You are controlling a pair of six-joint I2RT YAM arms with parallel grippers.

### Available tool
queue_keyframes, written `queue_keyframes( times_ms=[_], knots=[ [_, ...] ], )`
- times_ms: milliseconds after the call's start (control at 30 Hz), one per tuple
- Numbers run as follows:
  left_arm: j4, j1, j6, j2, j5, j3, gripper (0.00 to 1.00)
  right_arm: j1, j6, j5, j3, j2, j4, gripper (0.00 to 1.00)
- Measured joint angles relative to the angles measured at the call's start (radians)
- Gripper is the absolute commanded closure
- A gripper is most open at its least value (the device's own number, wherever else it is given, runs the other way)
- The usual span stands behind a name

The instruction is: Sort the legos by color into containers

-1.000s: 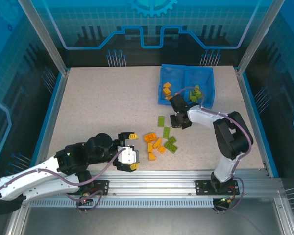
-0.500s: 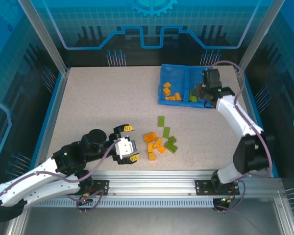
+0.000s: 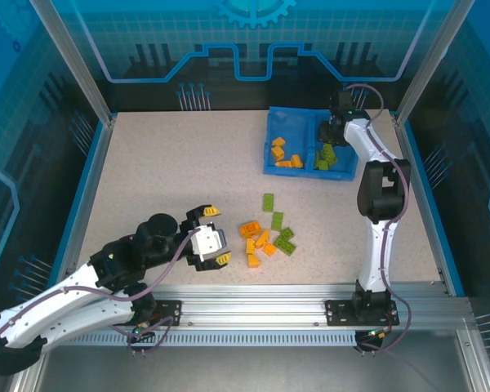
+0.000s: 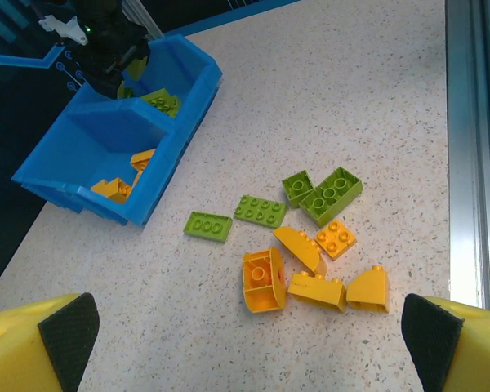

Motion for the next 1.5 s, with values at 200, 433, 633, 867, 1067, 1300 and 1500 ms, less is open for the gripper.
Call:
queue_keyframes(
  times_ms=[200,433,633,867,1067,1300,1500],
  knots=[
    [0.041,0.034,-0.071,0.025,-0.011,-0.002,0.01,0.000,0.005,-0.026,0.002,-0.032,-0.051,0.45],
    [0.052,0.073,-0.368,0.200,-0.084,0.107,0.01,0.000,0.041,-0.118,-0.291,-0.383,-0.027,0.36],
    [-0.011,0.073,-0.761,0.505,-0.221,0.376,0.01,0.005,0.058,-0.249,-0.567,-0.830,0.009,0.23],
    [-0.119,0.073,-1.117,0.885,-0.302,0.591,0.01,0.061,0.081,-0.348,-0.801,-1.304,-0.036,0.10],
    [-0.215,0.074,-1.278,1.197,-0.335,0.830,0.03,0.146,0.156,-0.375,-0.941,-1.550,-0.134,0.05],
    [-0.266,0.078,-1.351,1.424,-0.353,0.949,0.17,0.251,0.216,-0.409,-1.061,-1.630,-0.257,0.03],
    [-0.274,0.105,-1.358,1.553,-0.339,1.012,0.31,0.314,0.249,-0.420,-1.078,-1.636,-0.286,0.03]
  ],
)
